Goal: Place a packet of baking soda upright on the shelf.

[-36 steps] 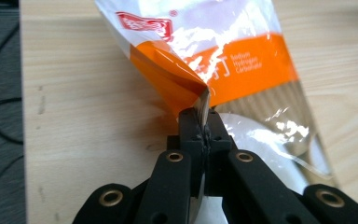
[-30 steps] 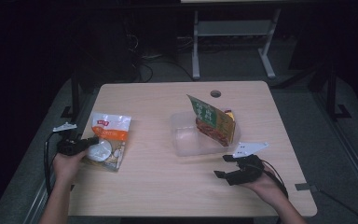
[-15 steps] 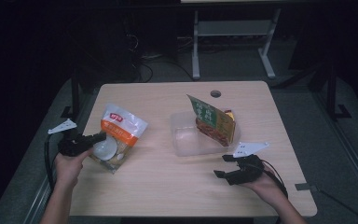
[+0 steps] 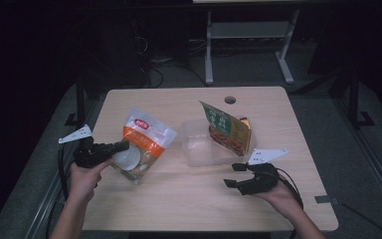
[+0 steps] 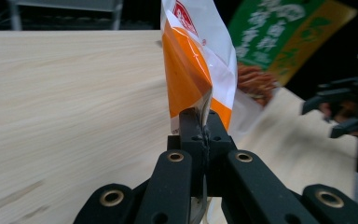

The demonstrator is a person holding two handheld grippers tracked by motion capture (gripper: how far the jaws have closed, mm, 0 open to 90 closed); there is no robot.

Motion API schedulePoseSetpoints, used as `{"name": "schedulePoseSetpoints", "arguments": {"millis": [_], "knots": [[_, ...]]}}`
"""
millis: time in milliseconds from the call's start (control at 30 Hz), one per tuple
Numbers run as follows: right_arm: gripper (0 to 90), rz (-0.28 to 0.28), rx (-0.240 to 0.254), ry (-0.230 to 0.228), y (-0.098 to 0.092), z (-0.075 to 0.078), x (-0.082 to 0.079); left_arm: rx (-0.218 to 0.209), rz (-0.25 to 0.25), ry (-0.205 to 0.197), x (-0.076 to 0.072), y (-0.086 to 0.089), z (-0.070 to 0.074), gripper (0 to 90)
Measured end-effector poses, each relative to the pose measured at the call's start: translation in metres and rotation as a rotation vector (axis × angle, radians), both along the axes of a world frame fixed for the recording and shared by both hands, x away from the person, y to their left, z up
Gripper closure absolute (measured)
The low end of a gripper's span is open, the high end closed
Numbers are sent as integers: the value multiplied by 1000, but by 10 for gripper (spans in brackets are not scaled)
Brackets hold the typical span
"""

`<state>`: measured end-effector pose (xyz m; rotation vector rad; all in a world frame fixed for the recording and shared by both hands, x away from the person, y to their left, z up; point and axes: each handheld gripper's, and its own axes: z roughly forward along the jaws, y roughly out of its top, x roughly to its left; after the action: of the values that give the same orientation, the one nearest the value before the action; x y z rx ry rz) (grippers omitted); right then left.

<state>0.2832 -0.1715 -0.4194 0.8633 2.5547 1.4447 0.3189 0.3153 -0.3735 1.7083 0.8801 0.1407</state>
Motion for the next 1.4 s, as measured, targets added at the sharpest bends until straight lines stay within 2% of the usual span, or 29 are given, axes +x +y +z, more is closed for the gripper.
{"name": "schedulePoseSetpoints", "arguments": {"millis": [167, 300, 333, 400, 533, 700, 833, 933, 1067, 1167, 1400], "knots": [[375, 26, 49, 7, 9, 6, 5, -31, -72, -18, -7, -19, 6, 896], [384, 44, 103, -7, 19, 13, 9, -58, -121, -24, -11, -34, 9, 896], [403, 63, 116, -7, 21, 15, 11, -62, -130, -25, -11, -38, 9, 896], [384, 87, 131, -13, 27, 19, 12, -66, -156, -29, -13, -45, 10, 896], [353, 102, 174, -16, 39, 26, 16, -76, -187, -27, -17, -55, 10, 896], [367, 123, 256, -32, 47, 32, 25, -74, -215, -28, -20, -63, 11, 895], [382, 161, 307, -23, 55, 36, 31, -81, -231, -26, -21, -68, 10, 895], [429, 187, 318, -12, 63, 36, 35, -87, -242, -19, -22, -73, 8, 895], [574, 216, 305, -25, 71, 37, 35, -98, -258, -19, -24, -77, 7, 895], [676, 229, 304, -13, 70, 36, 33, -105, -263, -14, -23, -79, 5, 895], [890, 277, 302, -23, 68, 37, 30, -112, -264, -1, -21, -79, 1, 895]]}}
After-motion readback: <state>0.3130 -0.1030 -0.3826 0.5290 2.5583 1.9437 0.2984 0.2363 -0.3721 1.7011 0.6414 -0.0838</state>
